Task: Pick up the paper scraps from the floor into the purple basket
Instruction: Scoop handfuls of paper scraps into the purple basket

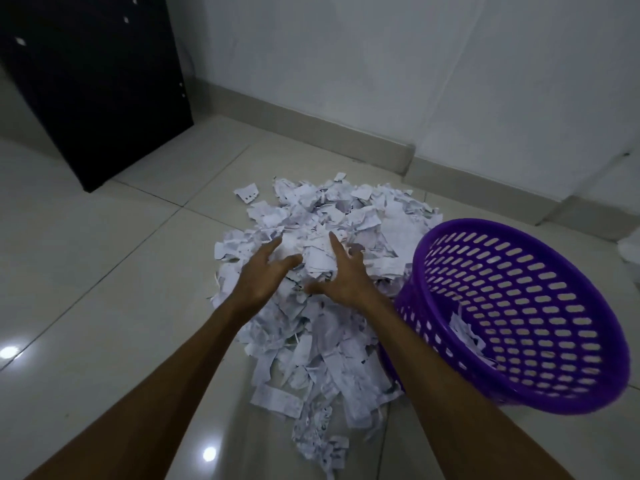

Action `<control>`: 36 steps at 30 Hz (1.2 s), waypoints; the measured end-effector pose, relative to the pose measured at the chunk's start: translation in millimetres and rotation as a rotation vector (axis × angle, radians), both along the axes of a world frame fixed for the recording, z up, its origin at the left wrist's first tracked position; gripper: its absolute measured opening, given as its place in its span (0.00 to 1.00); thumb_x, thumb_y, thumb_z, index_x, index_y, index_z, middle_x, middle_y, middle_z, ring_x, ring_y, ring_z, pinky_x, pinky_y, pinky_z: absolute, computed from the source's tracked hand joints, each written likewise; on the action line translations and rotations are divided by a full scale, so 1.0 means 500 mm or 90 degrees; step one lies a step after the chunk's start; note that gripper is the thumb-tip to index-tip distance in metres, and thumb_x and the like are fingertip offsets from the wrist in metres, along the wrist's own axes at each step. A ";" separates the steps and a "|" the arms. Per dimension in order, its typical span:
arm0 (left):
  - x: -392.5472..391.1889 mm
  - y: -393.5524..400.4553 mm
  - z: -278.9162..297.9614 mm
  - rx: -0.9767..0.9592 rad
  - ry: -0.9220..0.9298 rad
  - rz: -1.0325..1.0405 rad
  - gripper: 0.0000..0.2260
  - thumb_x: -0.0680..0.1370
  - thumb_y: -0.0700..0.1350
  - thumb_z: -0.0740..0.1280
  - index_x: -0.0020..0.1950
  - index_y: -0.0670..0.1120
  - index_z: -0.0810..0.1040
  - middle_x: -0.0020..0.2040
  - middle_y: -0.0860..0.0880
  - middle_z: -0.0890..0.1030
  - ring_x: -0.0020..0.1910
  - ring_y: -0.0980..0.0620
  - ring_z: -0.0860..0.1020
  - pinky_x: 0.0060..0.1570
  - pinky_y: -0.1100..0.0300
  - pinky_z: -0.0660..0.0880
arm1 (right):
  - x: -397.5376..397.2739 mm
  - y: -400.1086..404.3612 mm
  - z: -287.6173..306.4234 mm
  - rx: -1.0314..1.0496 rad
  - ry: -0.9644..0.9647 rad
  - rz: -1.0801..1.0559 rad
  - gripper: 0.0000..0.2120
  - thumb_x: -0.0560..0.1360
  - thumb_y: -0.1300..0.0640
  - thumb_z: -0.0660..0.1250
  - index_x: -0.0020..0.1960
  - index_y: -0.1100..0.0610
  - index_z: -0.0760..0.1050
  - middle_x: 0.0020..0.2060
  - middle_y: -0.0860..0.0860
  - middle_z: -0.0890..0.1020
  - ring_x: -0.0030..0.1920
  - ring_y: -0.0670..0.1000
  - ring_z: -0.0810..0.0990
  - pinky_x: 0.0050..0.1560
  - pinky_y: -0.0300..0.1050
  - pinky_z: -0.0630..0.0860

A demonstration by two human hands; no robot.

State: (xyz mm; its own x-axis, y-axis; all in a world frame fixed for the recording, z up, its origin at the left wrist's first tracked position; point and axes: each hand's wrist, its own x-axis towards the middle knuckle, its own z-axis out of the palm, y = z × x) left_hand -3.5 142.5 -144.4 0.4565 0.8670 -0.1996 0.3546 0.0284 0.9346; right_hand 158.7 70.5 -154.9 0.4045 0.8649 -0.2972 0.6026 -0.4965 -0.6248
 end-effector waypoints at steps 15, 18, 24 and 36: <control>0.004 -0.010 0.047 0.028 0.029 -0.023 0.26 0.74 0.47 0.73 0.71 0.48 0.73 0.72 0.48 0.70 0.64 0.48 0.73 0.59 0.56 0.73 | -0.008 -0.043 0.021 0.240 0.093 -0.117 0.20 0.72 0.58 0.76 0.63 0.57 0.79 0.60 0.53 0.82 0.56 0.47 0.79 0.52 0.30 0.71; -0.001 -0.012 0.094 0.019 -0.015 -0.018 0.21 0.74 0.46 0.73 0.66 0.49 0.77 0.67 0.47 0.76 0.62 0.48 0.75 0.64 0.47 0.73 | -0.009 -0.050 0.065 0.261 0.128 -0.125 0.18 0.73 0.56 0.75 0.61 0.55 0.80 0.58 0.51 0.82 0.54 0.45 0.79 0.48 0.26 0.70; 0.013 -0.035 0.189 0.063 -0.072 -0.025 0.19 0.76 0.43 0.71 0.67 0.45 0.77 0.60 0.50 0.78 0.52 0.58 0.78 0.57 0.58 0.75 | -0.001 -0.060 0.164 0.315 0.190 -0.140 0.15 0.74 0.58 0.74 0.60 0.55 0.81 0.58 0.51 0.81 0.54 0.48 0.78 0.48 0.33 0.76; 0.100 -0.102 0.327 0.141 -0.120 -0.050 0.22 0.76 0.46 0.70 0.70 0.47 0.74 0.66 0.49 0.76 0.60 0.52 0.75 0.61 0.56 0.74 | 0.092 -0.131 0.331 0.358 0.217 -0.137 0.16 0.74 0.56 0.74 0.61 0.54 0.80 0.56 0.52 0.83 0.55 0.51 0.81 0.58 0.51 0.80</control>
State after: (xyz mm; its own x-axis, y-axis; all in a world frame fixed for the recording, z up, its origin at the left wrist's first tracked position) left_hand 46.4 91.4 19.2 0.5353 0.8405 0.0843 0.1676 -0.2035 0.9646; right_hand 204.7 4.8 10.8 0.5485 0.8356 0.0312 0.2511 -0.1290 -0.9593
